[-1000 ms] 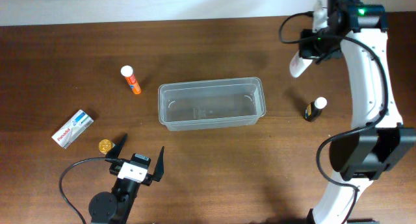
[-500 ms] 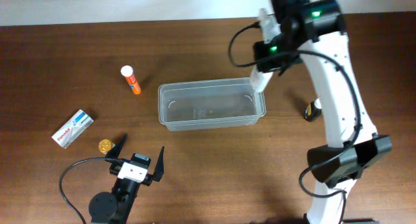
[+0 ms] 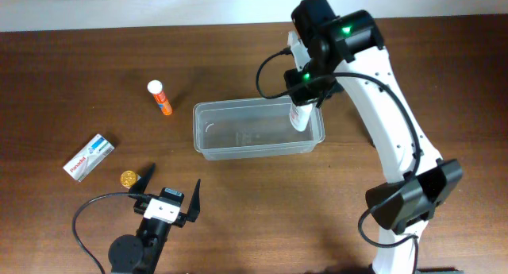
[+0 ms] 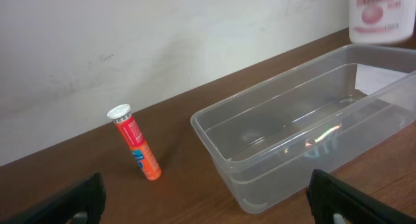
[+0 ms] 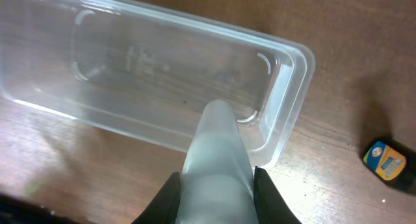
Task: Pack container
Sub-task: 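Carry the spray bottle into the container's right end and release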
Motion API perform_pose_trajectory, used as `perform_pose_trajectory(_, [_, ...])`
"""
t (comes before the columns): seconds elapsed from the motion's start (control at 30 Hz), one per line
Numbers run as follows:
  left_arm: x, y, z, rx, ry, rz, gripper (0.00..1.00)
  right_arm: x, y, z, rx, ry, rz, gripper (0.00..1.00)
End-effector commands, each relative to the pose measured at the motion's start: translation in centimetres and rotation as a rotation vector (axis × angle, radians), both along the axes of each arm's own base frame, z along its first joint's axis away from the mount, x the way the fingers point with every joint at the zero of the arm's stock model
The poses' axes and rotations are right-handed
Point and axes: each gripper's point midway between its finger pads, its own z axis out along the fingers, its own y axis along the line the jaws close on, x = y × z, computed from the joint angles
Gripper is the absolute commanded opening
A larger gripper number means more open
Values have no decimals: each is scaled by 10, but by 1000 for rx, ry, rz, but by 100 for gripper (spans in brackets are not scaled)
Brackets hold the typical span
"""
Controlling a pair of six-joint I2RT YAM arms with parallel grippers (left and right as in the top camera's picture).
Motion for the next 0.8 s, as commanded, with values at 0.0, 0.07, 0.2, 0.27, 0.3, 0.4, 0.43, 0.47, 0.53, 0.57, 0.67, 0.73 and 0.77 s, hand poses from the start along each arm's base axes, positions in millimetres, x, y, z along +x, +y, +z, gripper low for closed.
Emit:
perform_pose_trajectory(0.0, [1, 2, -2, -9, 3, 11, 99, -2, -1, -4, -4, -12, -19, 15])
perform_pose_trajectory(0.07, [1, 2, -2, -9, 3, 11, 99, 3, -2, -12, -15, -17, -45, 15])
perform_pose_trajectory(0.2, [1, 2, -2, -9, 3, 11, 99, 14, 1, -29, -9, -36, -66, 15])
perform_pose_trajectory(0.27, [1, 2, -2, -9, 3, 11, 99, 19, 0, -39, -19, -47, -94, 15])
perform_pose_trajectory(0.3, [1, 2, -2, -9, 3, 11, 99, 22, -2, -44, -32, -53, -109, 15])
perform_pose_trajectory(0.4, [1, 2, -2, -9, 3, 11, 99, 28, -8, -57, -63, -71, -144, 15])
perform_pose_trajectory(0.43, [1, 2, -2, -9, 3, 11, 99, 30, -9, -62, -69, -75, -160, 15])
perform_pose_trajectory(0.47, [1, 2, -2, -9, 3, 11, 100, 31, -10, -66, -76, -80, -172, 15])
perform_pose_trajectory(0.53, [1, 2, -2, -9, 3, 11, 99, 35, -12, -76, -85, -93, -191, 14])
perform_pose_trajectory(0.57, [1, 2, -2, -9, 3, 11, 99, 36, -14, -80, -93, -98, -205, 13])
perform_pose_trajectory(0.67, [1, 2, -2, -9, 3, 11, 99, 41, -14, -90, -91, -112, -226, 13])
perform_pose_trajectory(0.73, [1, 2, -2, -9, 3, 11, 99, 43, -14, -96, -86, -120, -247, 13])
perform_pose_trajectory(0.77, [1, 2, -2, -9, 3, 11, 99, 44, -15, -98, -90, -125, -260, 13])
